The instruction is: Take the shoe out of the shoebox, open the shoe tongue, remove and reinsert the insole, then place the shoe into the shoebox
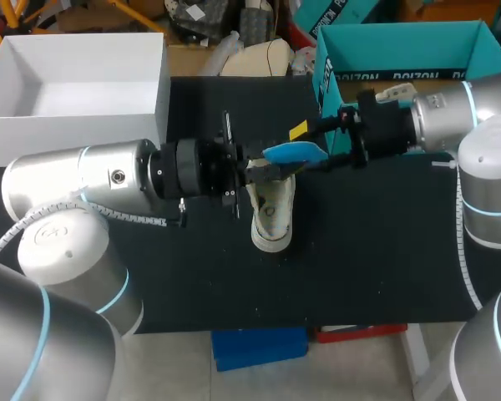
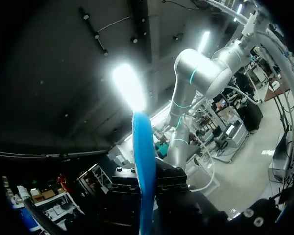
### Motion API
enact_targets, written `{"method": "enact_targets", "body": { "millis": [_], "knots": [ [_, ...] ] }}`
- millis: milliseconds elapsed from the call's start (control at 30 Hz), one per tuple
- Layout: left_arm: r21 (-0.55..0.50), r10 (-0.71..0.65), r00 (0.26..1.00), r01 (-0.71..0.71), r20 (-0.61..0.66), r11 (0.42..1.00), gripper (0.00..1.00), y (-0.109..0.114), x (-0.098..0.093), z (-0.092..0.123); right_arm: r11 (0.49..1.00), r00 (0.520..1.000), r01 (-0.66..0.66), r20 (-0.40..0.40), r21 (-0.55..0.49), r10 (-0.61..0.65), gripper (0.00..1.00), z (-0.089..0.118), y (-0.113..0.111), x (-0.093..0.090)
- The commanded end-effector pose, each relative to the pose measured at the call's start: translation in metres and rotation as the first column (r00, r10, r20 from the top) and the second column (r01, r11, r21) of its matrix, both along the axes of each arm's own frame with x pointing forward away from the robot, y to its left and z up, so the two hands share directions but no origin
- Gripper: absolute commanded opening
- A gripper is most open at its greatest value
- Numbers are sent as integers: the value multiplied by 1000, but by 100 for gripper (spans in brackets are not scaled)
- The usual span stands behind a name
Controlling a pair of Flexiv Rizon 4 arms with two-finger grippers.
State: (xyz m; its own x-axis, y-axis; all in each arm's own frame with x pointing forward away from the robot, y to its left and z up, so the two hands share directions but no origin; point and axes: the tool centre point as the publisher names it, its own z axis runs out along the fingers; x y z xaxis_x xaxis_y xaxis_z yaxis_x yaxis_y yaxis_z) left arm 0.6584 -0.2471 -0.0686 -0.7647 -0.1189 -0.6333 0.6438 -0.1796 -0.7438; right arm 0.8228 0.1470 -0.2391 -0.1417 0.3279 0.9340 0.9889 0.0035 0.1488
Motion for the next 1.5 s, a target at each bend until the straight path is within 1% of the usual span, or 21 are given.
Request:
{"method": "enact_targets", "body": {
  "millis": [33,67,100,133,300,367,433,467,533,567,600,667,700,833,867,900,1033,1100,1200,1267,1500],
  "knots": [
    [-3,-12,998,12,69,1000,0,5,-7,-20,1000,1000,3,1,0,-3,100,-1,2,0],
    [-10,-18,996,19,88,1000,0,7,-10,-26,1000,1000,3,1,0,-3,100,-1,2,0],
    [7,-15,995,14,95,1000,0,9,-11,-32,1000,1000,3,1,0,-3,100,-1,2,0],
    [13,-15,992,13,129,1000,0,11,-13,-38,1000,1000,3,1,0,-3,100,-1,2,0],
    [-3,-17,981,18,192,1000,0,21,-7,-59,1000,1000,3,1,0,-3,100,-1,2,0],
    [6,-21,966,20,259,1000,0,23,-5,-66,1000,1000,3,1,0,-3,100,-1,2,0],
    [-13,-36,959,42,281,999,0,25,-5,-75,1000,1000,3,1,0,-3,100,-1,2,0],
    [12,-36,947,34,320,999,0,26,-6,-80,1000,1000,3,1,0,-3,100,-1,2,0],
    [10,-43,939,42,341,999,0,28,-4,-91,1000,1000,3,1,0,-3,100,-1,2,0],
    [36,-41,925,30,377,999,0,29,-3,-98,1000,1000,3,1,0,-3,100,-1,2,0],
    [13,-41,927,39,373,999,0,31,-3,-103,1000,1000,3,1,0,-3,100,-1,2,0],
    [37,-39,902,25,430,999,0,34,-1,-116,1000,1000,3,1,0,-3,100,-1,2,0],
    [16,-32,902,28,431,999,0,35,1,-121,1000,1000,3,1,0,-3,100,-1,2,0],
    [22,8,837,-24,548,999,0,43,10,-139,1000,1000,3,1,0,-3,100,-1,2,0],
    [33,3,805,-28,593,999,0,44,11,-143,1000,1000,3,1,0,-3,100,-1,2,0],
    [25,16,792,-40,611,999,0,45,12,-147,1000,1000,3,1,0,-3,100,-1,2,0],
    [67,-4,728,-57,685,996,0,48,19,-163,1000,1000,3,1,0,-3,100,-1,2,0],
    [83,-8,690,-76,723,994,0,49,23,-169,1000,1000,3,1,0,-3,100,-1,2,0],
    [88,-1,668,-97,744,991,0,52,31,-179,1000,1000,3,1,0,-3,100,-1,2,0],
    [83,8,689,-98,724,992,0,53,35,-184,1000,1000,3,1,0,-3,100,-1,2,0],
    [83,8,689,-98,724,992,0,53,35,-184,1000,1000,3,1,0,-3,100,-1,2,0]
  ]
}}
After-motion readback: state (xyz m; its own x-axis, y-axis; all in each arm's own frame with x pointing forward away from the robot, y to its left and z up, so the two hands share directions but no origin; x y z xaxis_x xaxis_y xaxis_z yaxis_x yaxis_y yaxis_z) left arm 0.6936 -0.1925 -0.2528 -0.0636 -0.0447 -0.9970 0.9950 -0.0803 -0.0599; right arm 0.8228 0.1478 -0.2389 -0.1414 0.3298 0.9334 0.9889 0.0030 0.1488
